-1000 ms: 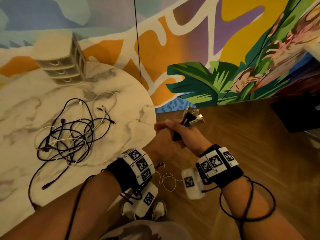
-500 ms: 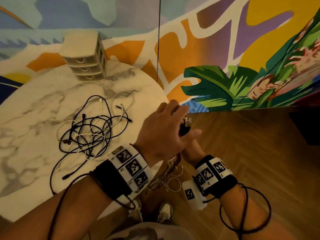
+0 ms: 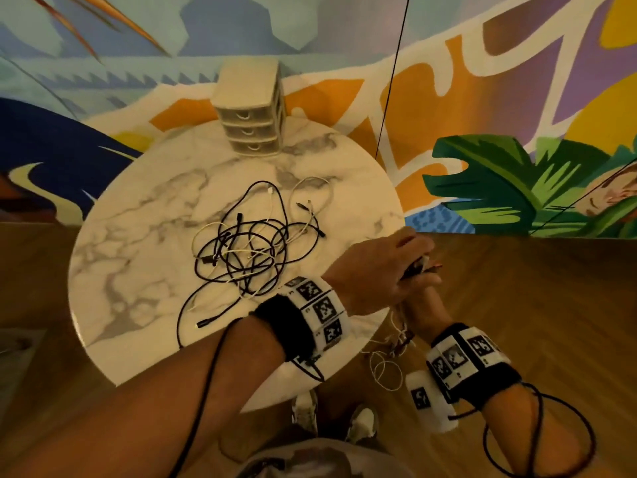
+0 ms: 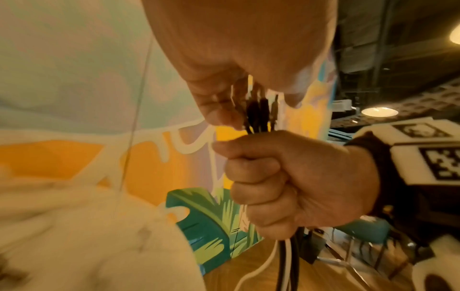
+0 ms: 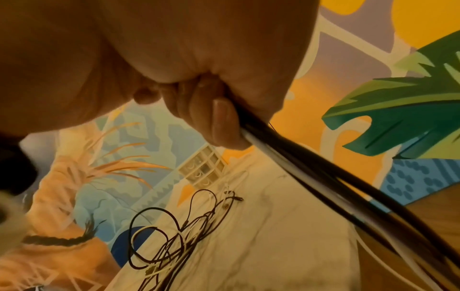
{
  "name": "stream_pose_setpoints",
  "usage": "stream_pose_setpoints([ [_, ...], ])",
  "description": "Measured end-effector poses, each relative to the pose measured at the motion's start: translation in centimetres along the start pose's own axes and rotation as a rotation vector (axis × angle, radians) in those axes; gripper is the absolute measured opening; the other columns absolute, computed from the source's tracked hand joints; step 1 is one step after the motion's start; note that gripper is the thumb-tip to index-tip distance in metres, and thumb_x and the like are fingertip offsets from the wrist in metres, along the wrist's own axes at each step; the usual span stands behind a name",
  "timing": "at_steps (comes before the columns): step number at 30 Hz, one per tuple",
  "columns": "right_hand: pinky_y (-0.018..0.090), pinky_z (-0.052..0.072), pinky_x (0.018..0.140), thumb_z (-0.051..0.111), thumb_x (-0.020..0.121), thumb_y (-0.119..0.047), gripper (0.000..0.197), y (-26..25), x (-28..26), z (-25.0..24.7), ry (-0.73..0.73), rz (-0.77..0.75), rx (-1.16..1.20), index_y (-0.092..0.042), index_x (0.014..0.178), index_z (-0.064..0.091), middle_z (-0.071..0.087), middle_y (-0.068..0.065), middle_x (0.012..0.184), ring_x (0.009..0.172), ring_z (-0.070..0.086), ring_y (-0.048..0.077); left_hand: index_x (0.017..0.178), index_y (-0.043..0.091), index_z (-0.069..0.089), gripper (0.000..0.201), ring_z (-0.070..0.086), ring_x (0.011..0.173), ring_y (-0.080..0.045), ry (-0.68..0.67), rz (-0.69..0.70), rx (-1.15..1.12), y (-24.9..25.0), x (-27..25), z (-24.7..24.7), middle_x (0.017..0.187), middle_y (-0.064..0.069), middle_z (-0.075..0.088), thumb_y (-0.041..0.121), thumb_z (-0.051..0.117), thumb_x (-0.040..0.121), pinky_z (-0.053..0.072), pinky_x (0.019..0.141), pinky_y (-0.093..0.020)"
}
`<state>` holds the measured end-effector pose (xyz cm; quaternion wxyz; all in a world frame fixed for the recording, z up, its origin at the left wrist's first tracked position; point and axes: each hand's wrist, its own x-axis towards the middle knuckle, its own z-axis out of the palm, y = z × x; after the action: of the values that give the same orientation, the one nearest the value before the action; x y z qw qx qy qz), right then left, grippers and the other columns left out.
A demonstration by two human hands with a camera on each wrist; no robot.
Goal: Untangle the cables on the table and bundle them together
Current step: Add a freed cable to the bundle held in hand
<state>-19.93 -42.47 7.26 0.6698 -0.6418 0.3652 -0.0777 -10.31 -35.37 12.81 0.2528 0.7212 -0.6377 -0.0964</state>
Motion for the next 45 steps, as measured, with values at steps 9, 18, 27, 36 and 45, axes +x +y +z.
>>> stream_pose_setpoints([
  [9, 0.024, 0.018, 0.042, 0.047, 0.097, -0.038, 0.053, 2.0, 1.7, 2.4, -0.024, 0.154, 0.05, -0.019, 0.049, 0.038, 0.032, -0.005, 0.041, 0.035, 0.024, 0.01, 0.134, 0.014, 0.045, 0.042, 0.054, 0.117, -0.029, -1.026, -0.64, 0.567, -15.5, -19.1, -2.9, 0.13, -0.008, 0.054, 0.028, 0.044, 0.095, 0.046, 0.094, -0.033],
  [18, 0.029, 0.024, 0.047, 0.04, 0.099, -0.041, 0.056, 3.1, 1.5, 6.5, -0.094, 0.175, -0.158, -0.016, 0.049, 0.04, 0.034, 0.001, 0.043, 0.035, 0.028, 0.012, 0.132, 0.023, 0.042, 0.04, 0.055, 0.111, -0.027, -1.007, -0.575, 0.429, -17.6, -25.6, -1.8, 0.128, -0.004, 0.055, 0.041, 0.04, 0.096, 0.046, 0.089, -0.034],
  [27, 0.016, 0.026, 0.042, 0.038, 0.1, -0.012, 0.03, 1.8, -1.1, 10.5, -0.307, 0.072, -0.083, -0.007, 0.092, 0.066, 0.042, 0.004, 0.059, 0.041, 0.031, 0.004, 0.09, 0.017, 0.059, 0.011, 0.054, 0.07, -0.012, 0.021, -0.553, -0.302, -9.6, -16.1, -1.2, 0.079, 0.003, 0.06, 0.026, 0.054, 0.092, 0.043, 0.064, -0.028],
  [36, 0.017, 0.025, 0.043, 0.038, 0.099, -0.007, 0.033, -1.5, -2.2, 10.9, -0.207, 0.097, 0.134, -0.011, 0.068, 0.045, 0.042, -0.008, 0.044, 0.044, 0.031, 0.008, 0.1, 0.017, 0.066, 0.013, 0.051, 0.087, -0.002, 0.318, -0.478, -0.509, -5.9, -11.4, -1.3, 0.088, 0.016, 0.056, 0.018, 0.056, 0.092, 0.038, 0.075, -0.01],
  [45, 0.021, 0.036, 0.055, 0.039, 0.101, -0.029, 0.046, -1.2, -1.7, 10.1, -0.059, -0.088, -0.074, -0.013, 0.061, 0.055, 0.054, -0.002, 0.055, 0.051, 0.042, 0.01, 0.115, 0.035, 0.056, 0.024, 0.05, 0.083, -0.001, 0.293, -0.476, -0.591, -6.9, -12.5, -0.7, 0.106, 0.015, 0.051, 0.033, 0.051, 0.091, 0.042, 0.07, -0.011],
])
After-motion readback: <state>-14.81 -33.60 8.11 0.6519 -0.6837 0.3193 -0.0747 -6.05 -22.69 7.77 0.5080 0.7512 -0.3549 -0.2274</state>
